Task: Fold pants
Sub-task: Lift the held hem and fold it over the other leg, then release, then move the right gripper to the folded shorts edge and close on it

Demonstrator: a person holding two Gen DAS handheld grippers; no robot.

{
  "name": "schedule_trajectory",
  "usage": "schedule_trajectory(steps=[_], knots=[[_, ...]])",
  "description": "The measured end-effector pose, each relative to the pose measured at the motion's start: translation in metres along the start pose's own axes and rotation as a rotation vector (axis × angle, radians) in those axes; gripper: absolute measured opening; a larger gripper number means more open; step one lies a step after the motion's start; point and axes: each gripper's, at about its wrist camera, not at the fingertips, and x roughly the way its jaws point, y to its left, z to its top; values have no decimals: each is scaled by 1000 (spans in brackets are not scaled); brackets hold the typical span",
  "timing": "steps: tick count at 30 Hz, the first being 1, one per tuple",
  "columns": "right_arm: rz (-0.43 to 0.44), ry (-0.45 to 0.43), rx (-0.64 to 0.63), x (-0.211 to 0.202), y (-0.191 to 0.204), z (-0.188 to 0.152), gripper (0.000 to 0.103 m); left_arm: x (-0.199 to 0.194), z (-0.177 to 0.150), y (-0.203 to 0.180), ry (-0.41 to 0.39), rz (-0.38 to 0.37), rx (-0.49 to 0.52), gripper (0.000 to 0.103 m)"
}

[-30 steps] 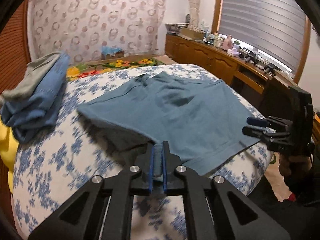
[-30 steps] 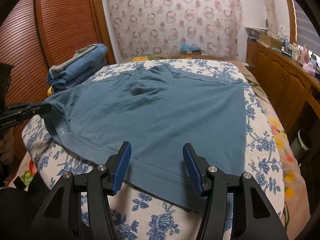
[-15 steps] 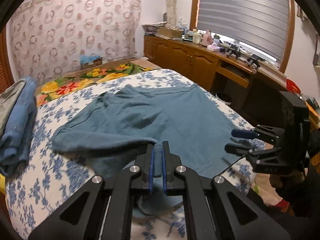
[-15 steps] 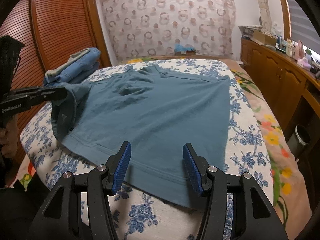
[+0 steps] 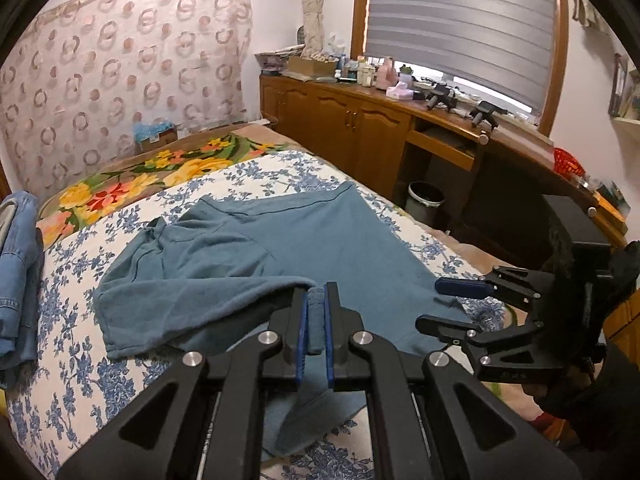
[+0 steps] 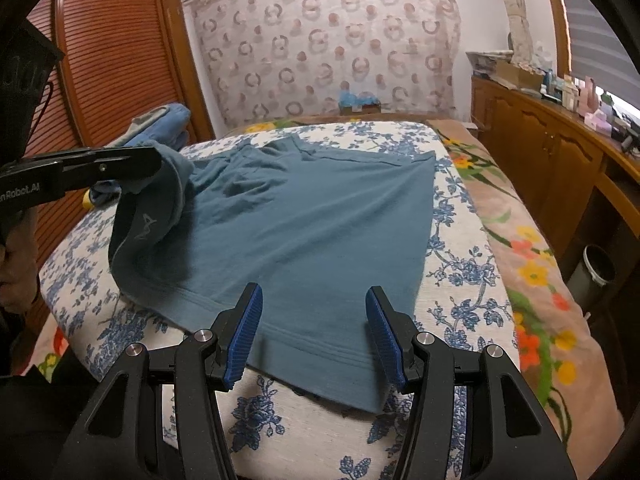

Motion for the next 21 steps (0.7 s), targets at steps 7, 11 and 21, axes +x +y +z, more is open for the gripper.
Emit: schedule_trajectory(steps=[7,11,21], knots=[[1,-1,-1,0,-1,1,55,-8,-5,10,-12,50,-20,36],[8,-3,-5,2,3,4,55,-18,-8,16,-26,62,-28,47],[57,-6,-16,15,26,22,53,-12,-36,46,0,142,-87,58]])
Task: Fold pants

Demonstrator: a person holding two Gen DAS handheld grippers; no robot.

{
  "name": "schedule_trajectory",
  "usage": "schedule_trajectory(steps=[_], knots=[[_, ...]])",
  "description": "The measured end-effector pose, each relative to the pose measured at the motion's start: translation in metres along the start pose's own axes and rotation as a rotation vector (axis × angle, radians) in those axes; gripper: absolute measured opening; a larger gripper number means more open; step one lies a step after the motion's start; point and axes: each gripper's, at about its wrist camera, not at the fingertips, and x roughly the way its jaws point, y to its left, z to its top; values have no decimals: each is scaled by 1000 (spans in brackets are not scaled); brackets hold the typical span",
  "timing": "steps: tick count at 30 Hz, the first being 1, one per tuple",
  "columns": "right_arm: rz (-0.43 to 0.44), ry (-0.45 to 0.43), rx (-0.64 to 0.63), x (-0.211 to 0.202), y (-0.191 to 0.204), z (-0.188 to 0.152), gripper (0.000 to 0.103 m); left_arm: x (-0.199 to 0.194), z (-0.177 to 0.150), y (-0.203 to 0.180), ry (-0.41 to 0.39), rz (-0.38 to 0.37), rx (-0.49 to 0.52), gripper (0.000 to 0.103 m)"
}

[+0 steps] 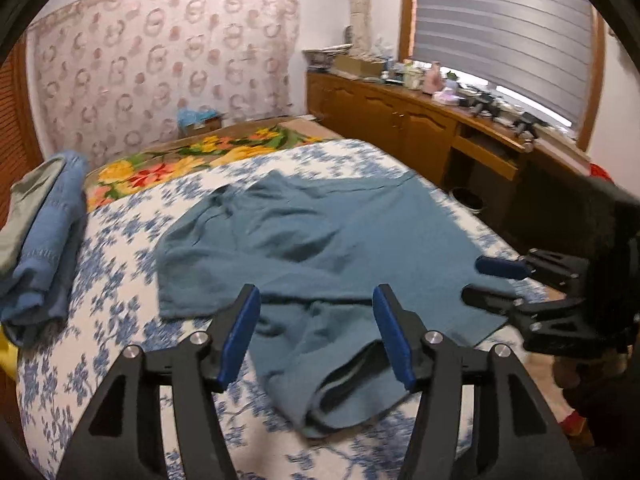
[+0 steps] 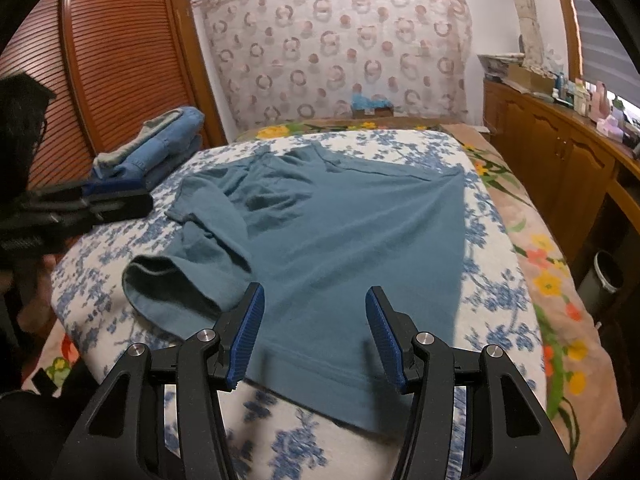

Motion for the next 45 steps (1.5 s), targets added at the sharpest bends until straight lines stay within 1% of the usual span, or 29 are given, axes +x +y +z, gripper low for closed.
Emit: schedule_trajectory(steps=[5,9,14,17,20,22,26,29,31,36,45], knots=[[33,8,-26,11,16,7,49,10,-15,14,40,31,-21,58],[63,24,-38,21,27,9,45,20,-29,19,91,30,-29,58],[83,58,-45,32,35,3,44,31,-48,20,146,18,-28,58],[91,76,-48,37,39,0,42,29,-51,20,137,5,-41,58],[100,88,-54,41,42,-2,38,28,-53,21,134,-4,-52,58],[106,94,-58,43,44,-3,32,28,-54,22,131,-7,-55,58],[116,104,-55,45,46,-5,25,24,-54,23,119,-9,-65,58],[125,99,-58,45,47,-4,17,21,-52,24,108,-5,-72,58],[139,98,-59,44,47,-3,9,19,-52,26,100,-4,-76,58],[152,58,-65,35,50,1,6,15,-49,28,82,2,-84,58],[117,-44,-78,-5,39,22,5,4,-35,24,30,-2,-79,58]])
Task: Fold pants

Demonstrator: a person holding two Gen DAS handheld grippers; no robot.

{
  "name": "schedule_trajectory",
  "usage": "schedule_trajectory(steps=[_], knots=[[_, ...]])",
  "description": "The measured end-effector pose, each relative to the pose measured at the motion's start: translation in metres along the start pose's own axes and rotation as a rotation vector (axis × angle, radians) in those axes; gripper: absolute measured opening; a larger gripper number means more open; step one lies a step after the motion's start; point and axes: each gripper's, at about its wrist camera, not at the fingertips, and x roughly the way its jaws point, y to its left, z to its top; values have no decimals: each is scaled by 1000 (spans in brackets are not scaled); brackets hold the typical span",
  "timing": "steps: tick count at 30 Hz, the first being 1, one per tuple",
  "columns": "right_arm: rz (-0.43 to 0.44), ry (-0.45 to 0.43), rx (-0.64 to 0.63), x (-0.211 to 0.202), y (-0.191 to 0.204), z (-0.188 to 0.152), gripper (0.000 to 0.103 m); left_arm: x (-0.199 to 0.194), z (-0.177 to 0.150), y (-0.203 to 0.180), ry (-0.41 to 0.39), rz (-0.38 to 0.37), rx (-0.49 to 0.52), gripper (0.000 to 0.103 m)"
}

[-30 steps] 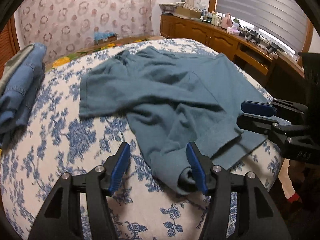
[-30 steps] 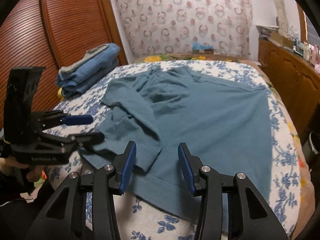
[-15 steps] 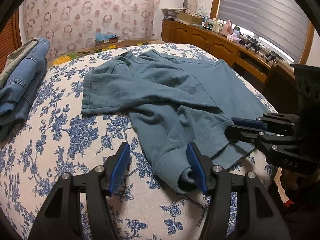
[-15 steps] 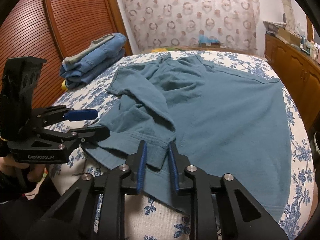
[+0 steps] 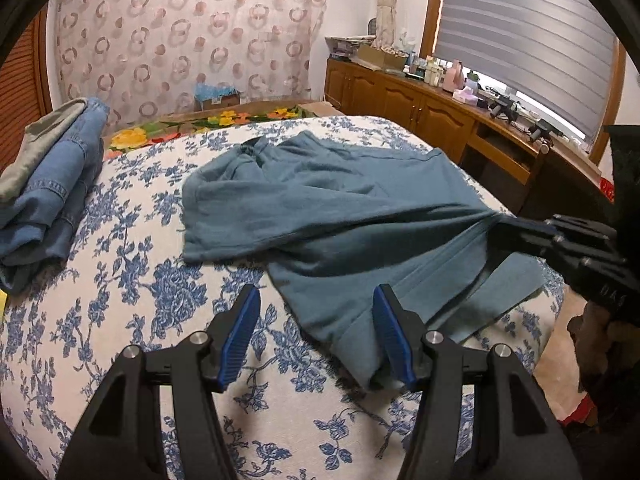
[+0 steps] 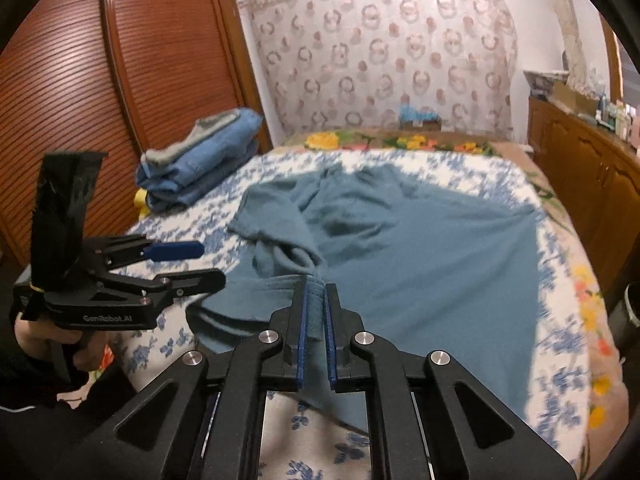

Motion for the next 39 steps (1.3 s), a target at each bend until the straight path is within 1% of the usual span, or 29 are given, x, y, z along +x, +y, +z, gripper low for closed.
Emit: schedule_trajectory(steps=[8,15,19,28,33,39], knots=[[-55,-43,-12,-33,-15,3,5,2,9,-13,-6,-20,29,58],[-103,-59,-3,-58,-30,-3,5,3,15,-25,-12,-34,52,58],[-125,-54,5,-69,-39,-10,5,3,18,-31,-13,-40,60,58],[-174,2,41,-74,-55,-37,5,7,17,-39,-3,-50,73,58],[-195,55,55,-66,-62,-51,5,8,16,-40,0,-51,73,58],[-198,112,87,-52,-70,-63,6,9,15,-36,4,-46,67,58]])
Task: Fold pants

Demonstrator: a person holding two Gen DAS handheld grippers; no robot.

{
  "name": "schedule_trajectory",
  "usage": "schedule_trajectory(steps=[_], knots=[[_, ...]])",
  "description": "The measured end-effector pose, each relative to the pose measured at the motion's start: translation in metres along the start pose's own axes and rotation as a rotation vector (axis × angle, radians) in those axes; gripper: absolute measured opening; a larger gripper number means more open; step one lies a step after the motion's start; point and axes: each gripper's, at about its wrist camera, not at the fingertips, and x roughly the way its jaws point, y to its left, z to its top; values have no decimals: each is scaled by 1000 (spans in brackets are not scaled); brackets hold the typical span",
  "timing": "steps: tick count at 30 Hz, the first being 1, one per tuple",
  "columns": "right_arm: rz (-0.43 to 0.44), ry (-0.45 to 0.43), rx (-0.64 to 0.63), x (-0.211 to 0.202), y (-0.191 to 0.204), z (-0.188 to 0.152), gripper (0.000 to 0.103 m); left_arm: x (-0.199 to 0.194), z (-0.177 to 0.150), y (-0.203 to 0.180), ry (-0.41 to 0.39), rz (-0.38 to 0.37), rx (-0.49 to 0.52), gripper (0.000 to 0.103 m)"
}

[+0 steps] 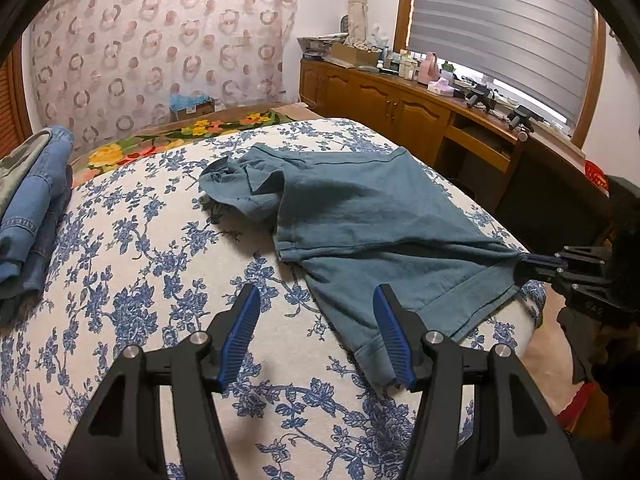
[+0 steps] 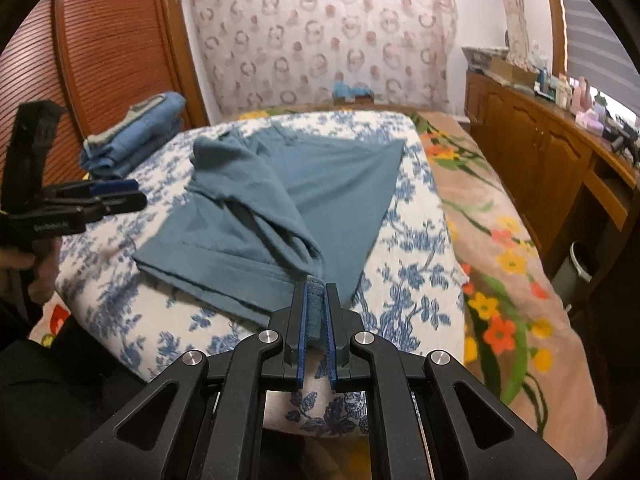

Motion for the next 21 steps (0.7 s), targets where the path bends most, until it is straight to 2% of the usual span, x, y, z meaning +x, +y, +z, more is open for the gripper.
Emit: schedule_trajectory(steps=[6,10,12,21], knots=[[-3,-6,15,-3,-5,1,12,-3,-1,8,-4,10,-17,58],[-6,-32,7,-8,-4,8,25,-7,0,13,-12,19,-23,58],[-2,-53,6,-10,-2,14,28,-9,1,16,-18,24,-28,58],[74,-87,-53,8,30,47,29,-14,2,30,-30,49,-43,58]])
